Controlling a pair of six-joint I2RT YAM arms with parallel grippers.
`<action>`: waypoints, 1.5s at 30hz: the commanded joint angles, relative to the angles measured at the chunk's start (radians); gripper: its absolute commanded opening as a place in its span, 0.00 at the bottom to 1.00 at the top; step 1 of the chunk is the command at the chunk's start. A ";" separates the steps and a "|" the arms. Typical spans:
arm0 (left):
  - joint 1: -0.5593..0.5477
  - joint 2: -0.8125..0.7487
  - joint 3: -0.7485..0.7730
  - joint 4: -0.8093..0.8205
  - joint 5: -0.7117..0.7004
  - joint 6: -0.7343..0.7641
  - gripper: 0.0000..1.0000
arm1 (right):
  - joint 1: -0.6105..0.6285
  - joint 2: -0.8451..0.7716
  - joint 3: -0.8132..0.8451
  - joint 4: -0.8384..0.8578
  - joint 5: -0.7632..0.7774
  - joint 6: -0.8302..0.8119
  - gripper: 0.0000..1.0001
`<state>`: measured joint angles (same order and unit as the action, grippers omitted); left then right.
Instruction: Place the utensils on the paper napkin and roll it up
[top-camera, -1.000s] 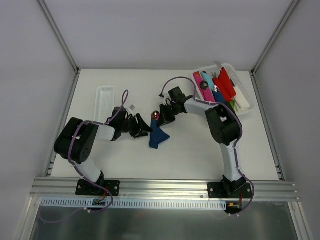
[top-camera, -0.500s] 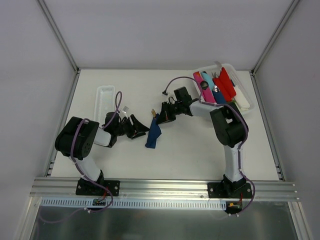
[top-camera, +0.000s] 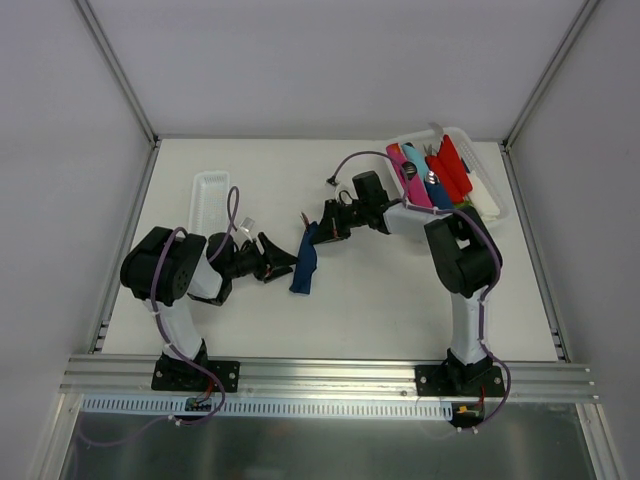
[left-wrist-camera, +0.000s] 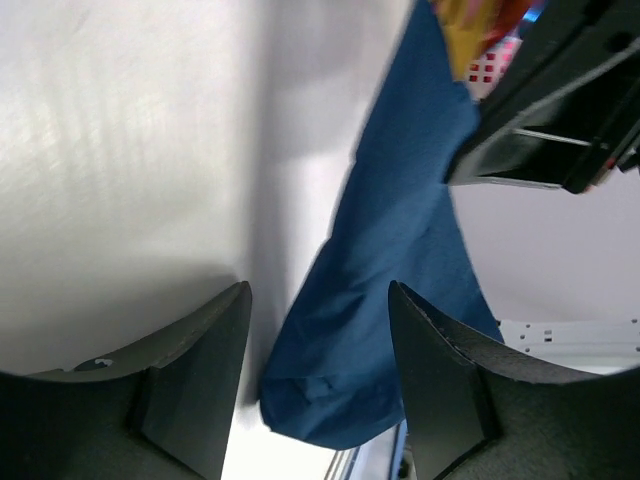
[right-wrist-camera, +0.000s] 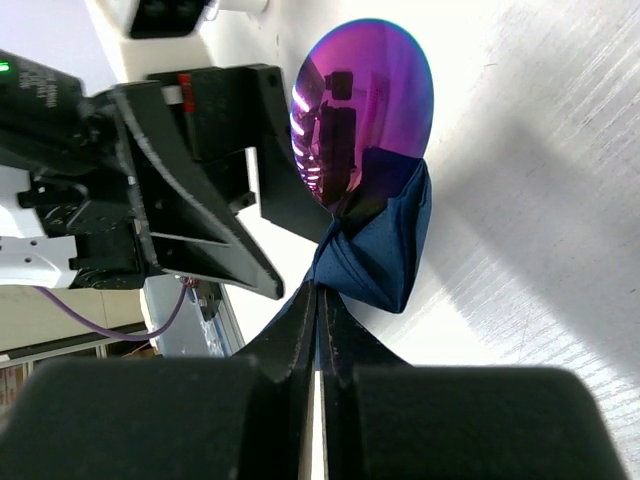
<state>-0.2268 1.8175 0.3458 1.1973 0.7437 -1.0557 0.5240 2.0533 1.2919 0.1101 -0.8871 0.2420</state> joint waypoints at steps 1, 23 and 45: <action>0.009 0.042 -0.019 0.370 0.046 -0.058 0.58 | -0.009 -0.090 -0.012 0.063 -0.064 0.022 0.00; 0.027 -0.188 -0.002 0.484 0.232 0.146 0.57 | -0.016 -0.199 -0.089 0.163 -0.223 0.063 0.00; 0.003 -0.356 0.094 0.484 0.370 0.184 0.55 | 0.019 -0.369 -0.141 0.166 -0.285 0.079 0.00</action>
<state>-0.2104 1.5074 0.4107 1.2518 1.0504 -0.8783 0.5232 1.7401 1.1488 0.2356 -1.1355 0.3141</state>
